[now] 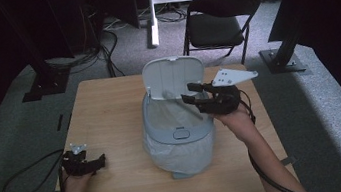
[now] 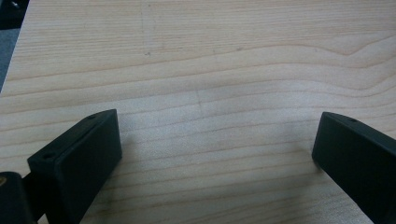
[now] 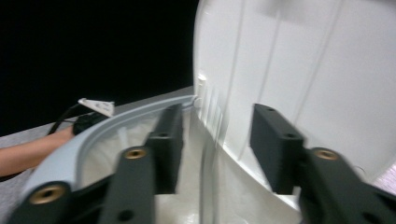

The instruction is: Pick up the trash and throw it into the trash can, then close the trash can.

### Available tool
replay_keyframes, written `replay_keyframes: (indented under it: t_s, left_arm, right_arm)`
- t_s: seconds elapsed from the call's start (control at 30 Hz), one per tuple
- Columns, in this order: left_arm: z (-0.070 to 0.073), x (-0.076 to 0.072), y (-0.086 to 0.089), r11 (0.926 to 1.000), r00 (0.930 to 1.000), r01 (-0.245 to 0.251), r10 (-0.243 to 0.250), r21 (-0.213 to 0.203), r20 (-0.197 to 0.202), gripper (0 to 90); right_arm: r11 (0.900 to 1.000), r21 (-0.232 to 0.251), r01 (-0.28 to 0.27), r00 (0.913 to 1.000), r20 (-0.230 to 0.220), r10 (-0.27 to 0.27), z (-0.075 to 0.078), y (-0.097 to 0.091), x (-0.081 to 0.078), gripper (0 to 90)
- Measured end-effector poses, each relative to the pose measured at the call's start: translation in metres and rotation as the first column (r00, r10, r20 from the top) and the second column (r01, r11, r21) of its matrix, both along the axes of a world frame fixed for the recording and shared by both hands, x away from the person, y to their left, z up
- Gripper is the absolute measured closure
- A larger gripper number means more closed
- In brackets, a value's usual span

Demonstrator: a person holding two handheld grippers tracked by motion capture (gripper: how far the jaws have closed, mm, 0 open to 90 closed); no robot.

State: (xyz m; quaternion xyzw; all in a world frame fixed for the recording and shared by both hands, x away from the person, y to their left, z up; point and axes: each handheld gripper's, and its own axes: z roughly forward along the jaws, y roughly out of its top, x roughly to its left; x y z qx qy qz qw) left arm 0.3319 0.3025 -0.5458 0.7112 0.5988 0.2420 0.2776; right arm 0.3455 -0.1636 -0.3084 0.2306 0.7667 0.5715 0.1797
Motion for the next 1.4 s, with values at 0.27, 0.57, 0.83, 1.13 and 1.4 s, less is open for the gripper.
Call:
replay_keyframes:
  t_s: [0.27, 0.57, 0.83, 1.13, 1.4]
  left_arm:
    - [0.0, 0.0, 0.0, 1.0, 1.0, 0.0, 0.0, 0.0, 0.0, 1.4]
    - [0.0, 0.0, 0.0, 1.0, 1.0, 0.0, 0.0, 0.0, 0.0, 1.4]
    - [0.0, 0.0, 0.0, 1.0, 1.0, 0.0, 0.0, 0.0, 0.0, 1.4]
    - [0.0, 0.0, 0.0, 1.0, 1.0, 0.0, 0.0, 0.0, 0.0, 1.4]
    - [0.0, 0.0, 0.0, 1.0, 1.0, 0.0, 0.0, 0.0, 0.0, 1.4]
  right_arm:
    - [0.9989, 0.046, 0.012, 0.9995, -0.029, -0.011, -0.004, -0.013, -0.007, 28.0]
    - [0.9868, 0.135, 0.089, 0.9954, -0.047, -0.083, -0.01, -0.043, -0.008, 15.2]
    - [0.9735, 0.107, 0.202, 0.9729, -0.136, -0.187, -0.012, -0.074, 0.007, 14.4]
    - [0.9449, 0.101, 0.312, 0.9342, -0.214, -0.285, -0.021, -0.09, 0.027, 14.4]
    - [0.9325, 0.117, 0.342, 0.9233, -0.227, -0.31, -0.02, -0.092, 0.054, 14.6]
